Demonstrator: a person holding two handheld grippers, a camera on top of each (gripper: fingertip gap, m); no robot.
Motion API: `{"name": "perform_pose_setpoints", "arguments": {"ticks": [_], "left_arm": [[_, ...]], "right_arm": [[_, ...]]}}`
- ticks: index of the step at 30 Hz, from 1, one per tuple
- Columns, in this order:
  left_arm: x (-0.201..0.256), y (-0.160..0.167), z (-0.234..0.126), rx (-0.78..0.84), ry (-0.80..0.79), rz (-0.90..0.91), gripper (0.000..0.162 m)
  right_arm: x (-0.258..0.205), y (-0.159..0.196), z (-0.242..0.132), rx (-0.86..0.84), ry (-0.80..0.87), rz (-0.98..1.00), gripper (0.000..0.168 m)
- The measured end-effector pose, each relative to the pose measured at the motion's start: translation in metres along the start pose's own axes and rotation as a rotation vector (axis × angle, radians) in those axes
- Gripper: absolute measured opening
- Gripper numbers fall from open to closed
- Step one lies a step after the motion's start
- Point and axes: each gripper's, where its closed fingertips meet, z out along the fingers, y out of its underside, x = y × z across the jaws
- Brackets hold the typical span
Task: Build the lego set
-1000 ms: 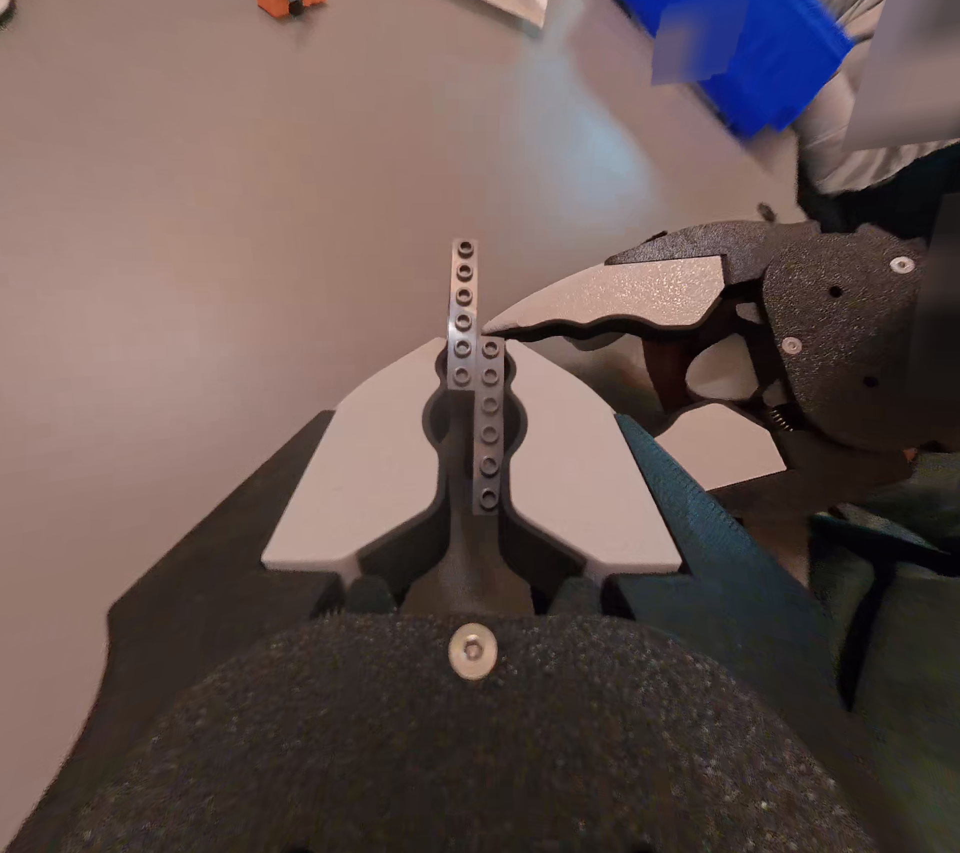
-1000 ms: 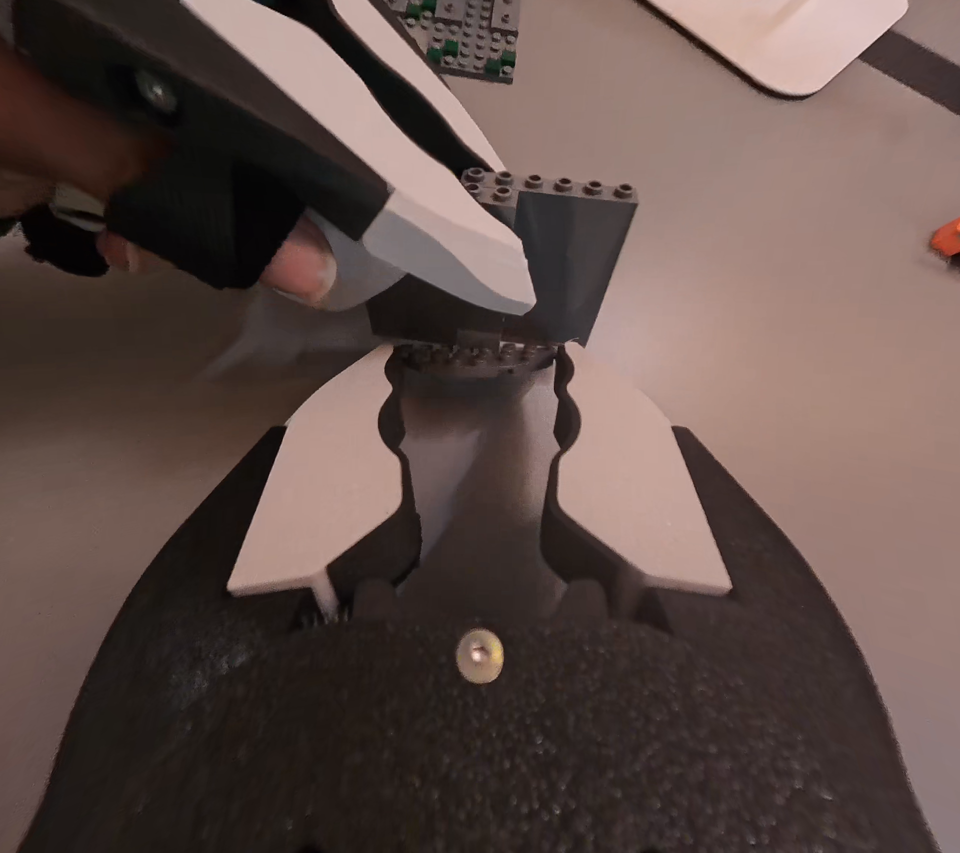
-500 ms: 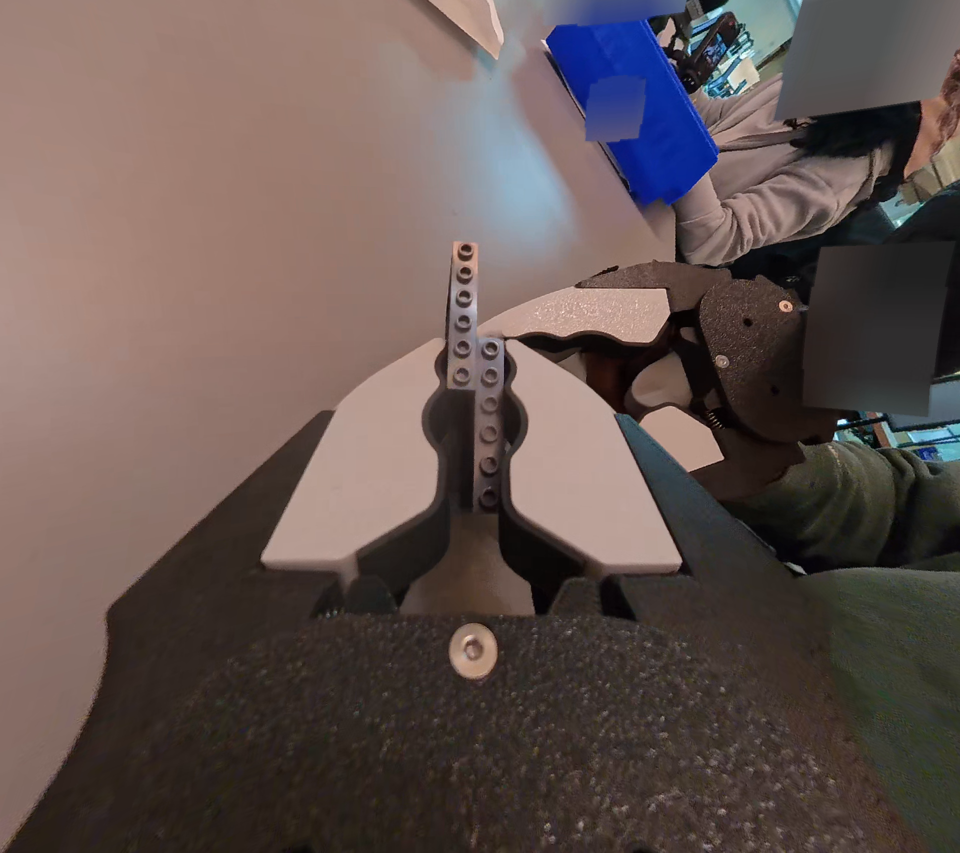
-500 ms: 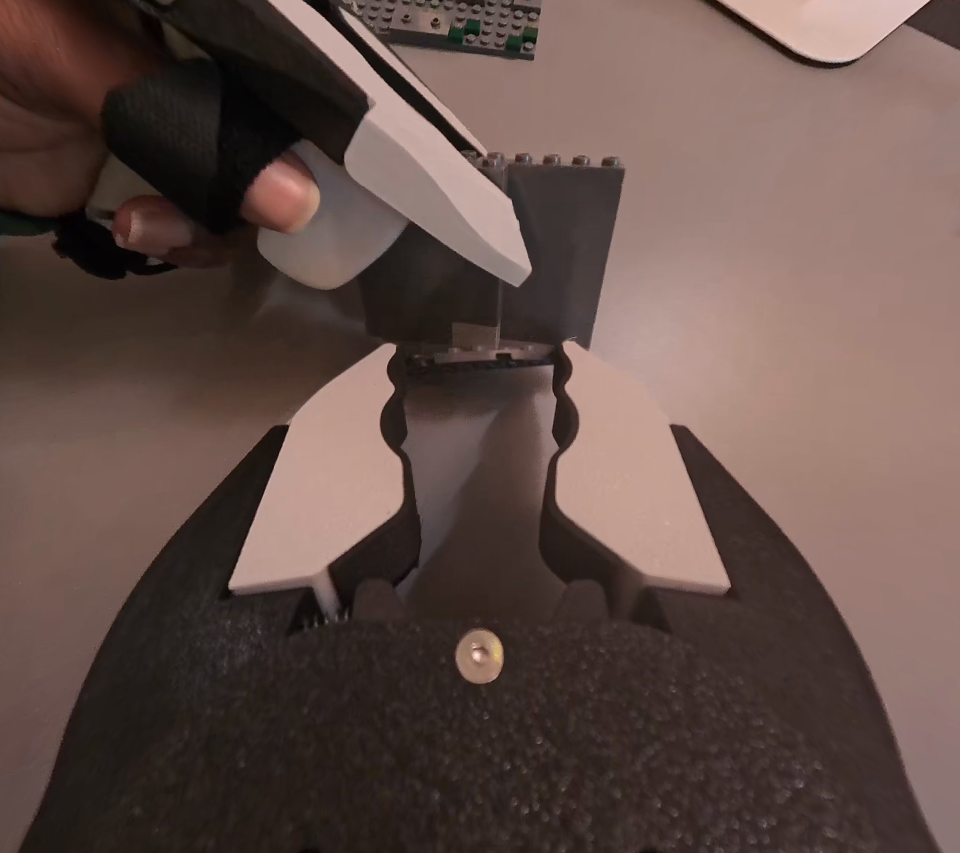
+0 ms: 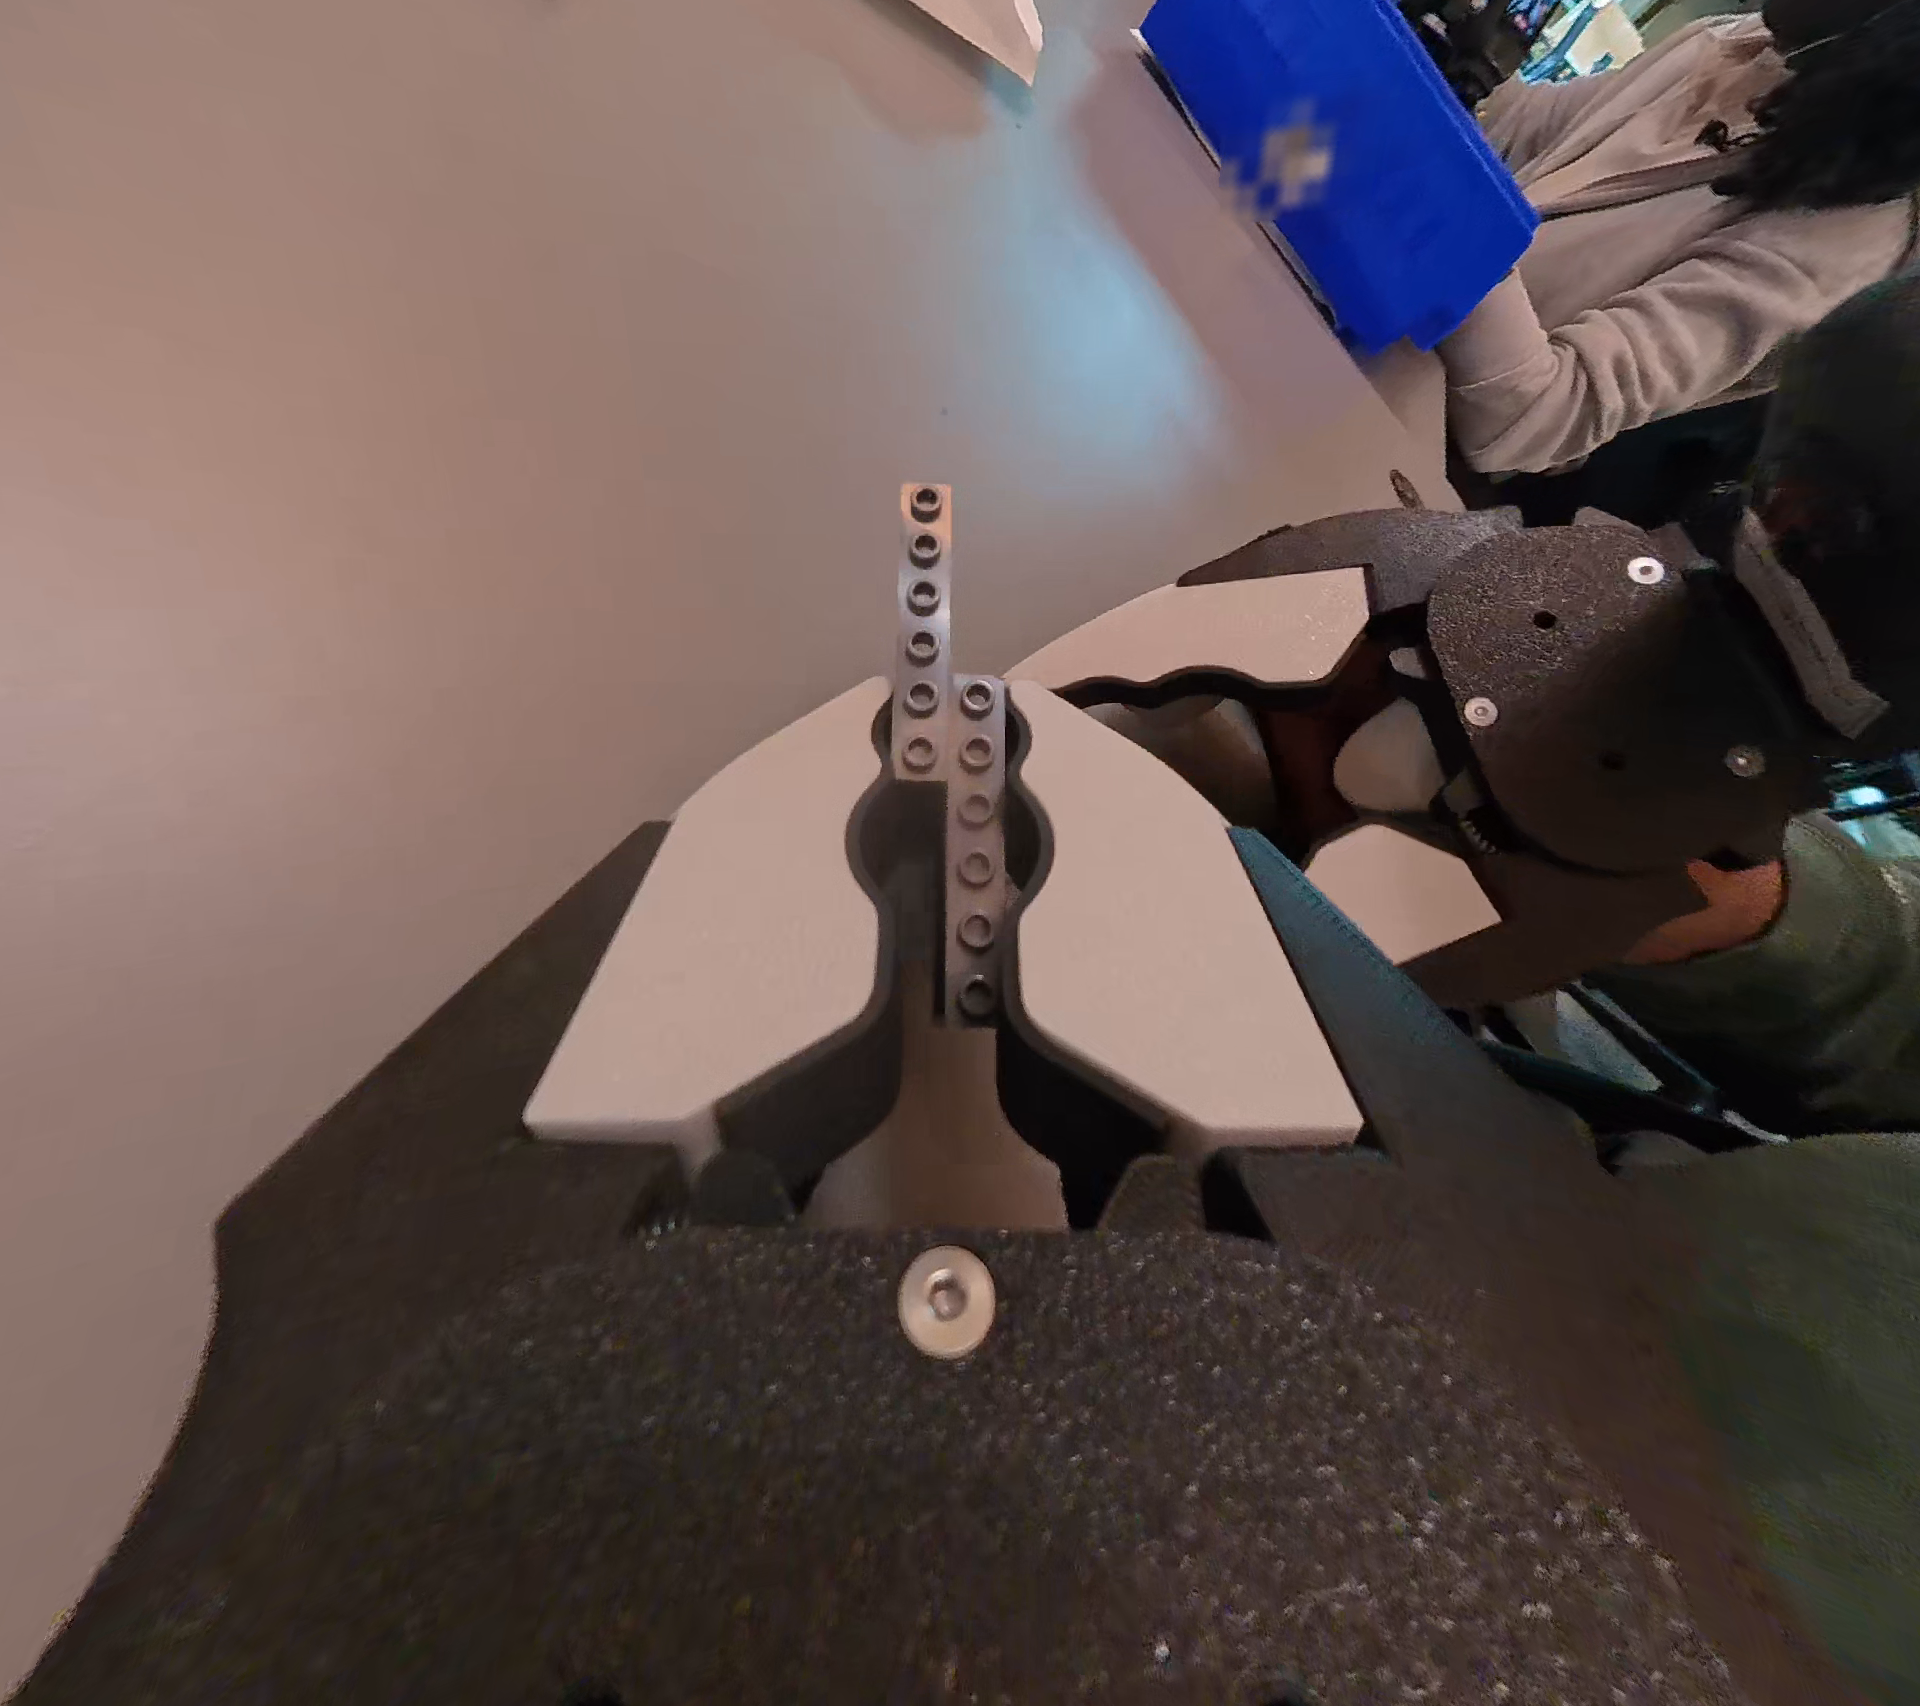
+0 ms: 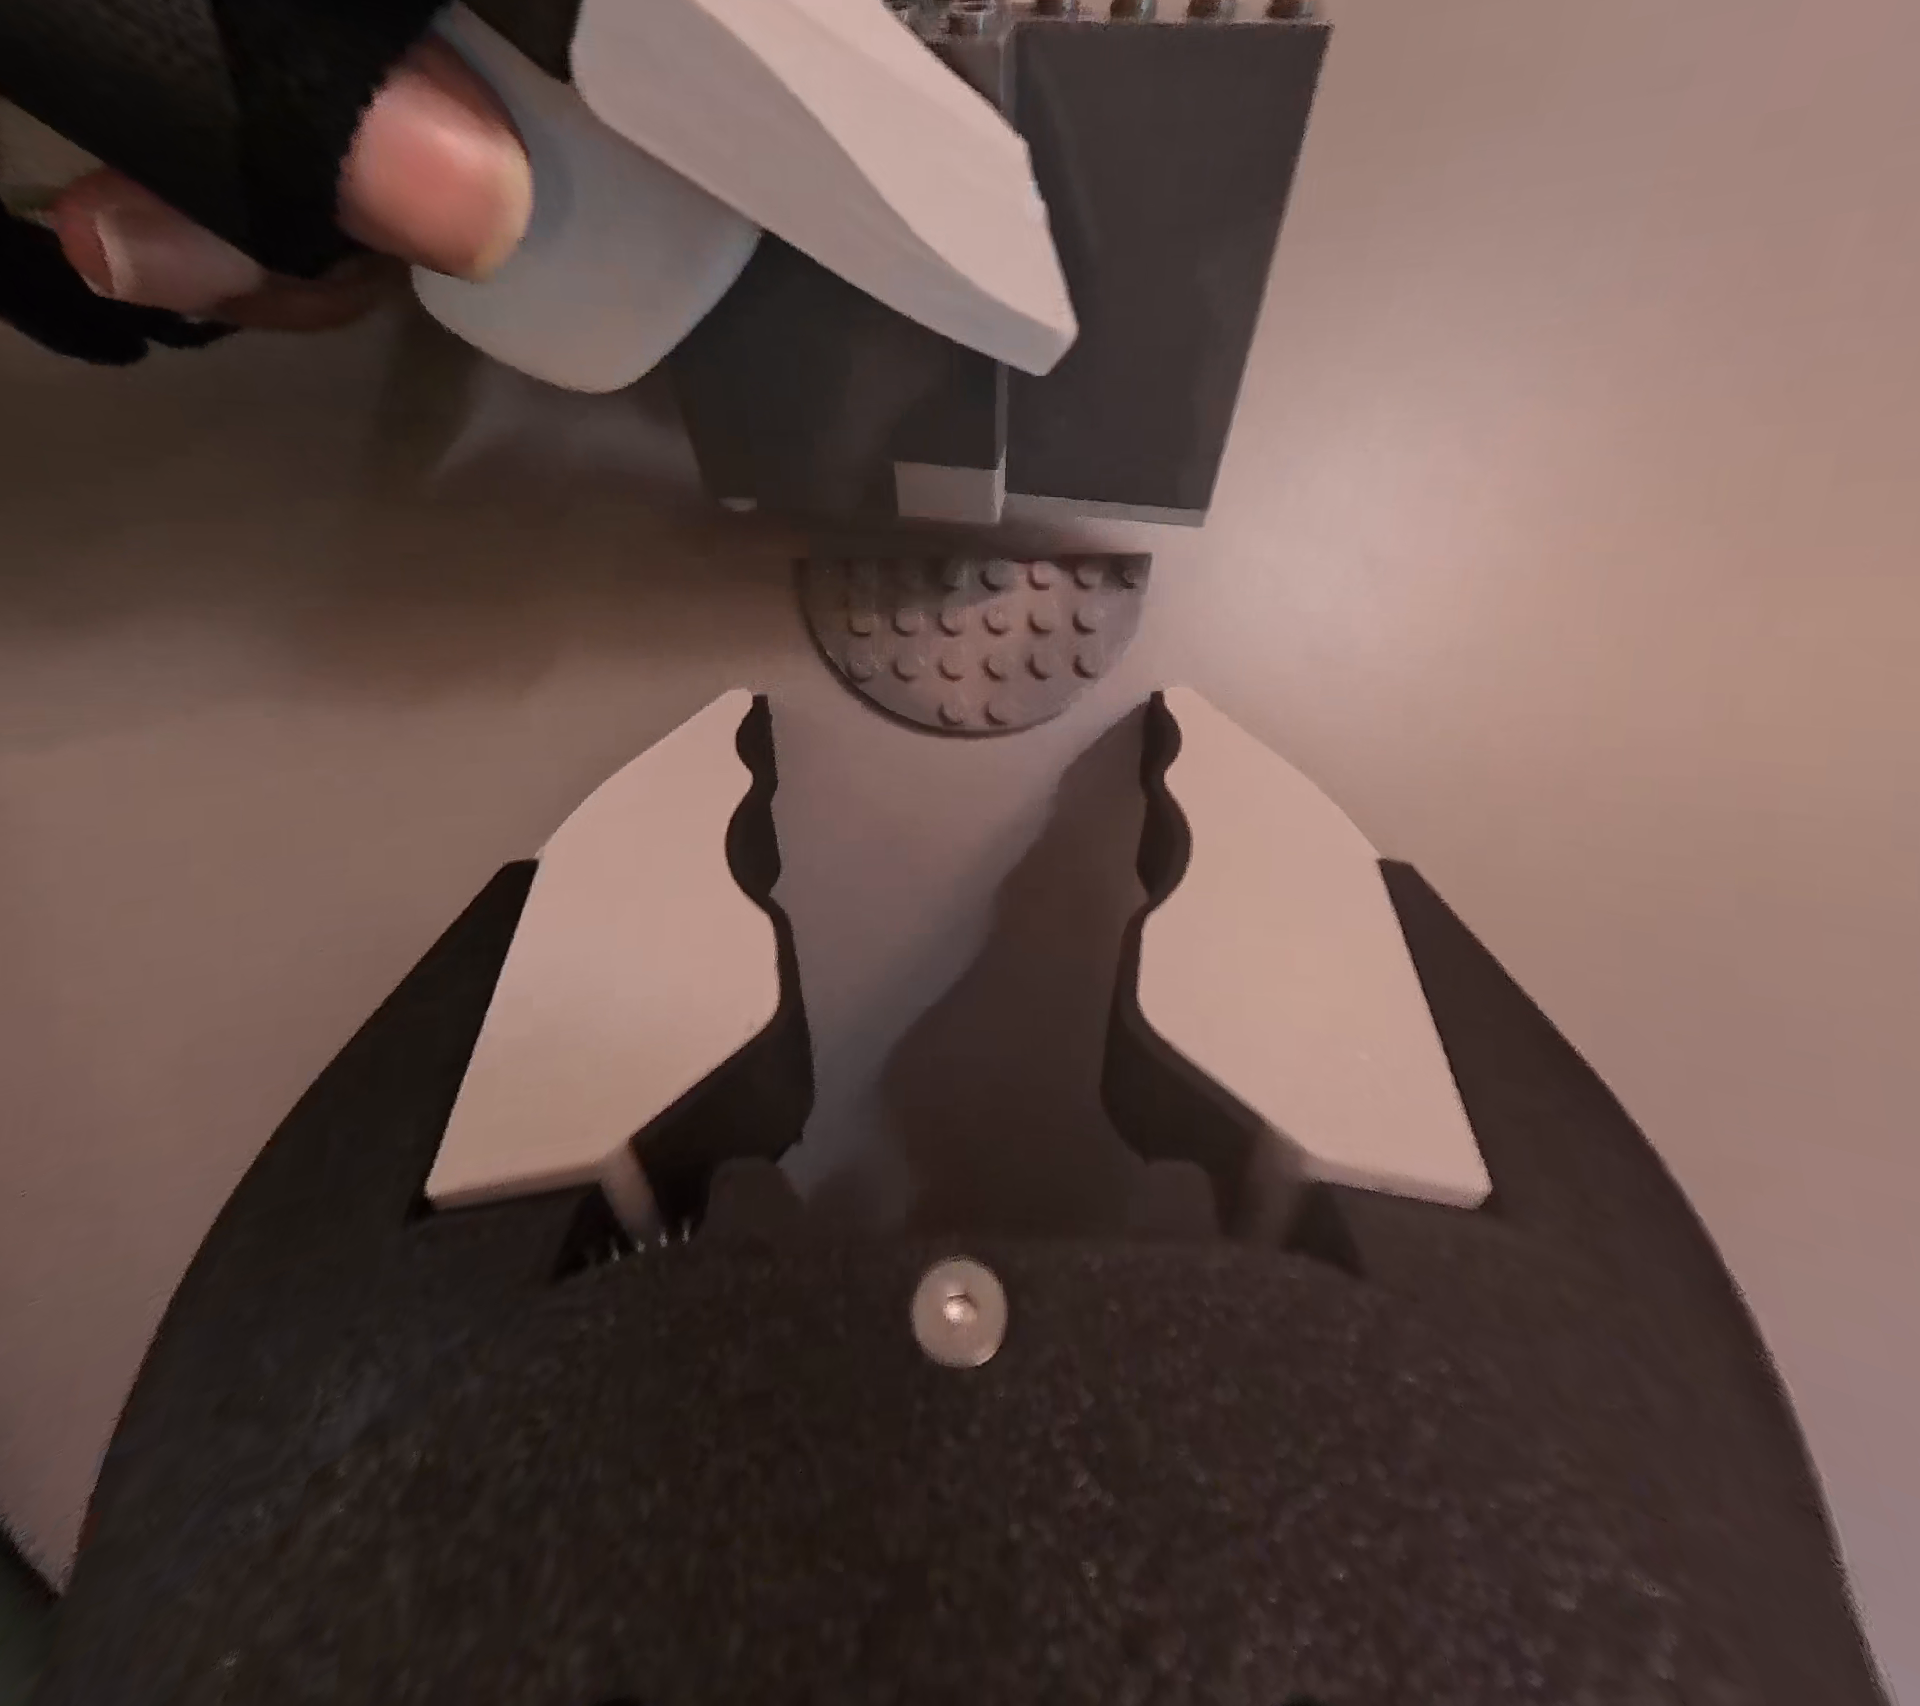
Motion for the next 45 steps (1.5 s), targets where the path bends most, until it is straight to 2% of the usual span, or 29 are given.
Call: {"name": "perform_pose_setpoints", "arguments": {"ticks": [7, 12, 16, 18, 24, 32, 39, 45], "left_arm": [[-0.012, -0.009, -0.012, 0.036, -0.041, 0.01, 0.015], [-0.019, -0.013, -0.018, 0.055, -0.041, -0.005, 0.015], [-0.015, -0.013, -0.017, 0.062, 0.002, -0.044, 0.015], [-0.015, -0.014, -0.017, 0.08, 0.018, -0.073, 0.015], [-0.01, -0.018, -0.016, 0.126, 0.128, -0.208, 0.015], [-0.008, -0.025, -0.021, 0.182, 0.236, -0.354, 0.015], [-0.006, -0.031, -0.025, 0.23, 0.322, -0.45, 0.014], [0.0, -0.033, -0.024, 0.25, 0.387, -0.504, 0.014]], "right_arm": [[-0.005, -0.017, 0.012, 0.018, -0.029, -0.058, 0.054], [0.004, -0.03, 0.004, 0.049, 0.013, -0.335, 0.053], [0.018, -0.046, -0.012, 0.067, 0.113, -0.617, 0.053], [0.017, -0.055, -0.018, 0.11, 0.117, -0.669, 0.053], [0.006, -0.067, -0.021, 0.268, 0.104, -0.628, 0.053], [0.009, -0.08, -0.027, 0.35, 0.08, -0.555, 0.053], [0.008, -0.098, -0.034, 0.464, -0.051, -0.391, 0.053], [0.003, -0.111, -0.035, 0.513, -0.13, -0.364, 0.052]]}}
